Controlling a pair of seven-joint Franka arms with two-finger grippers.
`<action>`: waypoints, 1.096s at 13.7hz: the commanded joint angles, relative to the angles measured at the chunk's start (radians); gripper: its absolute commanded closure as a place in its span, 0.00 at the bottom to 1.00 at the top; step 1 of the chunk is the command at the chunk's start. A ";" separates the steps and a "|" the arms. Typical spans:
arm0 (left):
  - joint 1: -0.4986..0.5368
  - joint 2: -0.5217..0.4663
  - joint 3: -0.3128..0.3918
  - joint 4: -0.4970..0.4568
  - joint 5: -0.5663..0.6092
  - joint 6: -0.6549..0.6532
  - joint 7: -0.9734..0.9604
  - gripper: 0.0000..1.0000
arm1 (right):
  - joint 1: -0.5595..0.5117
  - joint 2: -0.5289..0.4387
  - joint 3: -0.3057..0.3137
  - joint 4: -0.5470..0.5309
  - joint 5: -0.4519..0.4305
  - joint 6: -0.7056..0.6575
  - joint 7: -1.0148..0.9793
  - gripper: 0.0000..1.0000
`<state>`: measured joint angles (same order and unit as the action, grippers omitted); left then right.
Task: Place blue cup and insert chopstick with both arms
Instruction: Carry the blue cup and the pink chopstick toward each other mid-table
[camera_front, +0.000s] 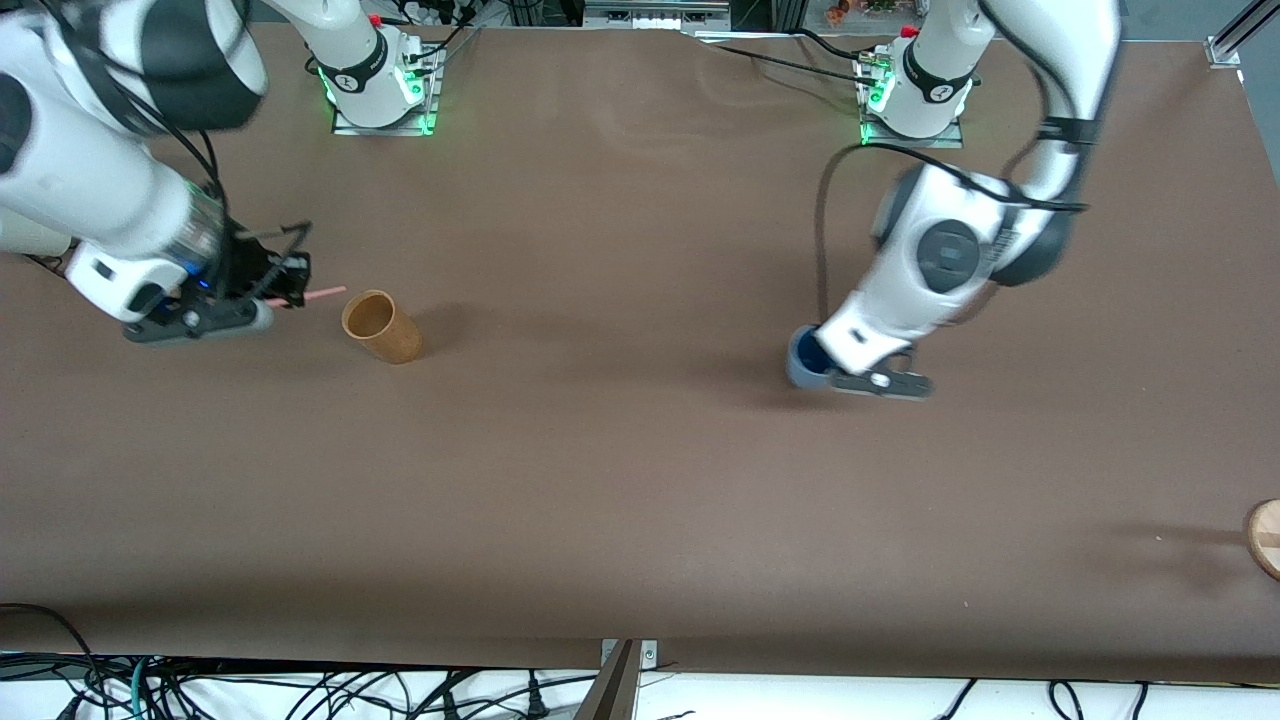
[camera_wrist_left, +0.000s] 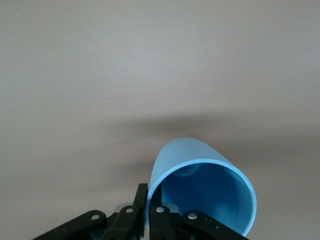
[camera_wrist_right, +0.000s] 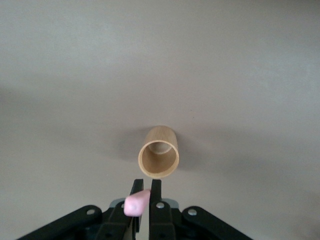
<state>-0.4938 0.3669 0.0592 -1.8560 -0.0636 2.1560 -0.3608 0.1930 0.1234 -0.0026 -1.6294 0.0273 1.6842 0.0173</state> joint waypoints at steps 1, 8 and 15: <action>-0.141 0.127 0.019 0.145 -0.056 -0.027 -0.182 1.00 | 0.017 0.034 0.001 0.077 0.008 -0.058 -0.011 1.00; -0.272 0.300 0.017 0.325 -0.185 -0.016 -0.305 1.00 | 0.166 0.241 0.001 0.235 0.017 -0.041 0.200 1.00; -0.289 0.313 0.017 0.340 -0.183 0.033 -0.314 0.00 | 0.241 0.280 0.001 0.246 0.019 0.025 0.348 1.00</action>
<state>-0.7677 0.6654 0.0609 -1.5609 -0.2226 2.1904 -0.6801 0.4329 0.3945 0.0030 -1.4148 0.0322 1.7144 0.3464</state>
